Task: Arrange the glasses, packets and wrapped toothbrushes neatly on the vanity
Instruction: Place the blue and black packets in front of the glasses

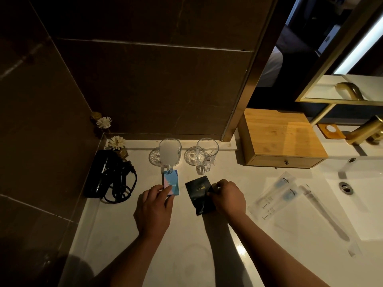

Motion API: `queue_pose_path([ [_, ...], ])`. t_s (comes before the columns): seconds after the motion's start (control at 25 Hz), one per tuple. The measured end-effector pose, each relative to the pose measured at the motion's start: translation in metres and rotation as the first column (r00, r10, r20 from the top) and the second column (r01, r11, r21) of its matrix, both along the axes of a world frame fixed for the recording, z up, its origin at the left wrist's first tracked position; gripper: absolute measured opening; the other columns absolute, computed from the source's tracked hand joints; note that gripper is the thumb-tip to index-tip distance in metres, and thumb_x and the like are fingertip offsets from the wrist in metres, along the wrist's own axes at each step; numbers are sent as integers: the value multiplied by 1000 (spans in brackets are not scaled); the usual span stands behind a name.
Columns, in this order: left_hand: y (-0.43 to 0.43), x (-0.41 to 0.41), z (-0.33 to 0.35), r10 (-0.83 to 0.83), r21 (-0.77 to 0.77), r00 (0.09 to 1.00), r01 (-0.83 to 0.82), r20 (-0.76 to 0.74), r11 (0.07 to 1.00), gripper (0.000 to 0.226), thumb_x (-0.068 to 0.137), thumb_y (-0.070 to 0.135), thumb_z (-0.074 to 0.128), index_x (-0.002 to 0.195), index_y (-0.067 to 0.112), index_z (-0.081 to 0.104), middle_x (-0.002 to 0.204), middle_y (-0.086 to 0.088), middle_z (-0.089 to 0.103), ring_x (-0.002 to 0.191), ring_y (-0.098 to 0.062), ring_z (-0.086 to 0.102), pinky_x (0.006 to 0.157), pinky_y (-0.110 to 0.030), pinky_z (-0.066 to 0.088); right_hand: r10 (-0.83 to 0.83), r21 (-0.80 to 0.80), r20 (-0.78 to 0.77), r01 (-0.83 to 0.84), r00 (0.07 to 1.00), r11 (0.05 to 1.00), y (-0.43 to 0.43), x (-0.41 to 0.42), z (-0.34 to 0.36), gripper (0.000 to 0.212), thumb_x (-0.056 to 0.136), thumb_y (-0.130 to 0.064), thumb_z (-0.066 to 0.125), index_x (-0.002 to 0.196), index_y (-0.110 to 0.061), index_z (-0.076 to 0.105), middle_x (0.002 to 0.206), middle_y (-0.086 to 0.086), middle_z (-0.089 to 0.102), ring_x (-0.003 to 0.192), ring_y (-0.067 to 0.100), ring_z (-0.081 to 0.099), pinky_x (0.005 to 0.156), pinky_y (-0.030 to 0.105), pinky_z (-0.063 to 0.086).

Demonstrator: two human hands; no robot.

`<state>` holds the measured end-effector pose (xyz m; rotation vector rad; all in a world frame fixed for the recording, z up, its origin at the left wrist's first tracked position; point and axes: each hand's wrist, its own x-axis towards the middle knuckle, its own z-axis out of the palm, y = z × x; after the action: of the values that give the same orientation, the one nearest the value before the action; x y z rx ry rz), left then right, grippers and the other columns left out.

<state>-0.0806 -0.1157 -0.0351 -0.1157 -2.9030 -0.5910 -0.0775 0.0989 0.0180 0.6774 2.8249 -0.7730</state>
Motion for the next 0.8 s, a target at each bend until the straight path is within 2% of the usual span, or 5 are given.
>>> queue_pose_path([
  [0.24, -1, 0, -2, 2, -5, 1000, -2, 9, 1000, 30, 83, 32, 78, 113, 26, 75, 117, -1, 73, 98, -25, 63, 60, -33, 52, 126, 48, 64, -129, 990, 990, -21, 13, 1, 71, 71, -42, 81, 126, -13, 49, 118, 10, 58, 99, 28, 61, 74, 31, 48],
  [0.44, -2, 1, -2, 1, 15, 1000, -1, 15, 1000, 31, 82, 32, 79, 113, 26, 75, 116, 0, 73, 98, -26, 63, 61, -34, 55, -167, -306, -1, 158, 986, 939, 7, 26, 7, 39, 78, -36, 76, 108, -16, 61, 98, 2, 69, 85, 21, 65, 69, 37, 56],
  [0.52, -2, 1, -2, 5, 6, 1000, -5, 16, 1000, 32, 82, 32, 79, 113, 26, 75, 115, -1, 73, 97, -26, 64, 60, -34, 55, -231, -235, -190, 184, 954, 954, 22, 38, 17, 22, 84, -27, 70, 103, -18, 64, 96, 2, 68, 82, 22, 66, 68, 41, 58],
  [0.68, 1, -1, -2, 15, 5, 1000, -15, 19, 1000, 31, 83, 32, 79, 113, 27, 75, 115, 0, 73, 98, -26, 63, 59, -33, 53, 144, 237, -204, -94, 968, 967, 23, 43, 24, 30, 88, -25, 67, 116, -20, 60, 109, 0, 56, 79, 20, 62, 64, 30, 55],
  [0.8, -1, 0, -2, 13, 13, 1000, -13, 15, 1000, 30, 84, 32, 78, 113, 27, 74, 116, 0, 73, 98, -25, 62, 61, -34, 54, 241, 40, -35, -239, 970, 970, 5, 39, 16, 58, 81, -58, 66, 125, -21, 57, 117, -1, 52, 93, 19, 60, 74, 26, 53],
])
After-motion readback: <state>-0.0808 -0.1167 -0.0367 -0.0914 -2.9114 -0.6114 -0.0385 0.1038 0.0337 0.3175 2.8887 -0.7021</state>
